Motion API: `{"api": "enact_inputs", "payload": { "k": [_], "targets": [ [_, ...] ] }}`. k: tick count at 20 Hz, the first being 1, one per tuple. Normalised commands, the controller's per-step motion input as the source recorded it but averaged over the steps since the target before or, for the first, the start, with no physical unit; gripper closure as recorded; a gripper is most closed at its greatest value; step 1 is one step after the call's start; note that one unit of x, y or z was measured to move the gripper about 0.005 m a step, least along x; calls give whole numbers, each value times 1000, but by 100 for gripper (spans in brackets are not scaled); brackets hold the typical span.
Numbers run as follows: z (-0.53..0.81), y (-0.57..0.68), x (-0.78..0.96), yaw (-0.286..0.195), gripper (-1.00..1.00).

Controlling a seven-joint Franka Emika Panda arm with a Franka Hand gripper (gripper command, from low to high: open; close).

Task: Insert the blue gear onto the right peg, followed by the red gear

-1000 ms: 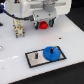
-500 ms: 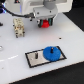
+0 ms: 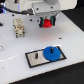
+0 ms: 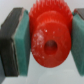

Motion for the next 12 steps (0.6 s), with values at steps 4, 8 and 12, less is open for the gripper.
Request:
{"api": "enact_inputs", "payload": {
  "k": [4, 8, 12],
  "targets": [
    [333, -122, 874, 0, 100],
    [294, -60, 913, 0, 100],
    [275, -71, 894, 0, 100]
  ]
}}
